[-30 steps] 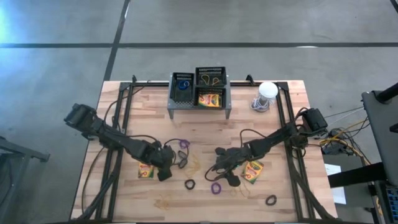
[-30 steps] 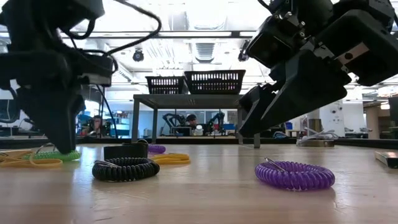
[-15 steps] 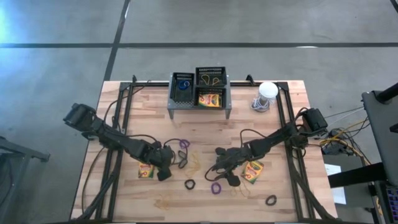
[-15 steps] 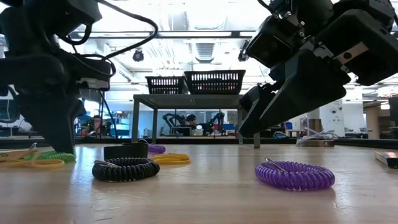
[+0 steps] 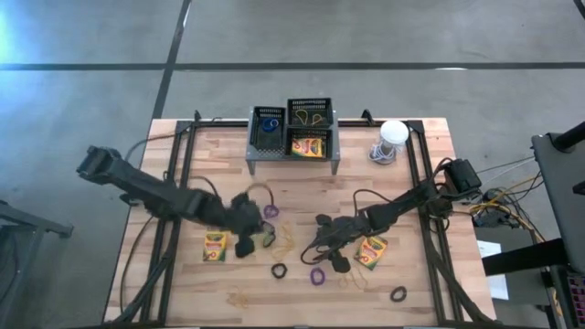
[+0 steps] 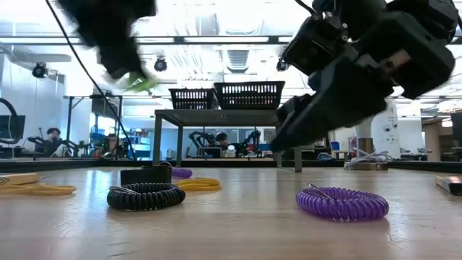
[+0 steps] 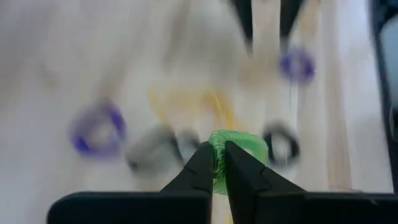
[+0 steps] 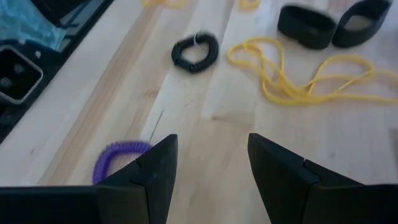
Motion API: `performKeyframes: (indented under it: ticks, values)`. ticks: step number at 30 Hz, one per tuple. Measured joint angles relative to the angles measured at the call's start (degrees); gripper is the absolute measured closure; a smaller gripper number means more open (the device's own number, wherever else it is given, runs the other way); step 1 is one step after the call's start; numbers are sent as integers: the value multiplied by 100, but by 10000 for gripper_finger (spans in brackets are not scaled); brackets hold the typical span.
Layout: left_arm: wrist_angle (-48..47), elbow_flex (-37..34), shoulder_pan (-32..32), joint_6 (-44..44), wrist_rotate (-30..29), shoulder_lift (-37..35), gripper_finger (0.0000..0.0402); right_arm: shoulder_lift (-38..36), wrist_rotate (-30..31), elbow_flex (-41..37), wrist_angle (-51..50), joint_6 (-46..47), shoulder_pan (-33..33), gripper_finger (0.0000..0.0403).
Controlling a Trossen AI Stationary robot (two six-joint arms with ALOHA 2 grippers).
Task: Pick & Place Office Desk Supplies
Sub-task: Put the green spring keychain into the middle black bin on the shelf
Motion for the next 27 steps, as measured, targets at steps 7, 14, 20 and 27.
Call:
performKeyframes:
  ticks: [7,14,20,27]
  values:
    - [5,1116,1436,1968,-504,-378,379,0,735,-2,787,279,13,211]
    - [287,1592,3552,3210,-506,-178,379,-2,1162,0,1213,219,11,211]
    - [374,1526,5011,3334,215,112,379,-2,1647,-2,1166,157,-9,211]
    - [393,1414,5482,2786,1136,634,379,-2,1849,-2,1171,-45,-136,211]
